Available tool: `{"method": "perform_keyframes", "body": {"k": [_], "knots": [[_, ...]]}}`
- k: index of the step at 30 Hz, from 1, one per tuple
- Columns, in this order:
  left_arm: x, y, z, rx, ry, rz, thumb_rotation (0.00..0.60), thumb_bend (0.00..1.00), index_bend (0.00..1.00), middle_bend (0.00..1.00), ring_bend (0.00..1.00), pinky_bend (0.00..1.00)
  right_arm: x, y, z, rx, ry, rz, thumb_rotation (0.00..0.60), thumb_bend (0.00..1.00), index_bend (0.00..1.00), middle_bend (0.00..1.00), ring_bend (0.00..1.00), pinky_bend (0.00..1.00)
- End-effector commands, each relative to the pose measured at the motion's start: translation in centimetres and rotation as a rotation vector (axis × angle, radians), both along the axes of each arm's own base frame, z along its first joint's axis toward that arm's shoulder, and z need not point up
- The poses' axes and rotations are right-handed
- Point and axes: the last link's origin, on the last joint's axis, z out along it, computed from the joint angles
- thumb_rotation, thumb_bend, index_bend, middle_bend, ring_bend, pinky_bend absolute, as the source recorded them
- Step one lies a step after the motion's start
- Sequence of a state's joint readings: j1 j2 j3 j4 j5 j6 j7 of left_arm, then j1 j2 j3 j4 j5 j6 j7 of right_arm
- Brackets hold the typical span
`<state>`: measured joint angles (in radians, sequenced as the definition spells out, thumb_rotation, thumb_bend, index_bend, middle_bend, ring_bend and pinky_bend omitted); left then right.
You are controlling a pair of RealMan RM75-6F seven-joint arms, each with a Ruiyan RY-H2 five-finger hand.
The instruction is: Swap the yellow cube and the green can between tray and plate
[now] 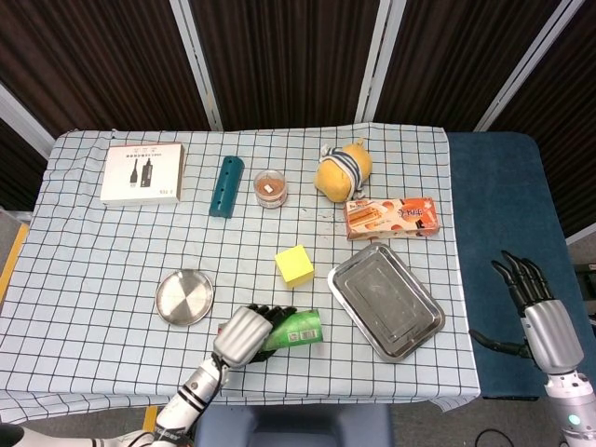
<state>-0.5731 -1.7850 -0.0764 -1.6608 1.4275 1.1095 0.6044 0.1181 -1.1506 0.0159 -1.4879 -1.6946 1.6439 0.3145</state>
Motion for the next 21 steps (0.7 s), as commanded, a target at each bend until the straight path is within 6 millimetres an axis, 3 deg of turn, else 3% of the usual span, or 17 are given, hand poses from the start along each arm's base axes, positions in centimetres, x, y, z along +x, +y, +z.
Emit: {"method": "perform_keyframes", "body": {"k": [1,8,11,14,21], "knots": [[1.7,0.4,-1.5,-0.009,0.015,-0.022,0.600,0.47,0.34,0.51,0.55,0.67,-0.1,0.0,0.1,0.014,0.001,0.001,0.600,0.05,0.00,0.00,0.00,0.05],[3.4,1.2,-2.8,0.012,0.044,-0.049,0.600,0.46,0.34,0.50,0.54,0.67,-0.1,0.0,0.4,0.024,-0.012,0.001,0.600,0.05,0.00,0.00,0.00,0.05],[3.3,1.6,-3.0,0.042,0.078,-0.061,0.600,0.45,0.28,0.40,0.45,0.63,-0.1,0.0,0.6,0.030,-0.017,0.004,0.600,0.05,0.00,0.00,0.00,0.05],[2.7,1.9,-3.1,0.052,0.113,-0.059,0.600,0.43,0.13,0.22,0.29,0.51,-0.2,0.0,0.6,0.030,-0.020,0.003,0.600,0.05,0.00,0.00,0.00,0.05],[1.4,2.0,-2.9,0.016,0.187,-0.023,0.600,0.41,0.01,0.11,0.17,0.42,-0.2,0.0,0.5,0.044,-0.012,0.001,0.600,0.05,0.00,0.00,0.00,0.05]]}}
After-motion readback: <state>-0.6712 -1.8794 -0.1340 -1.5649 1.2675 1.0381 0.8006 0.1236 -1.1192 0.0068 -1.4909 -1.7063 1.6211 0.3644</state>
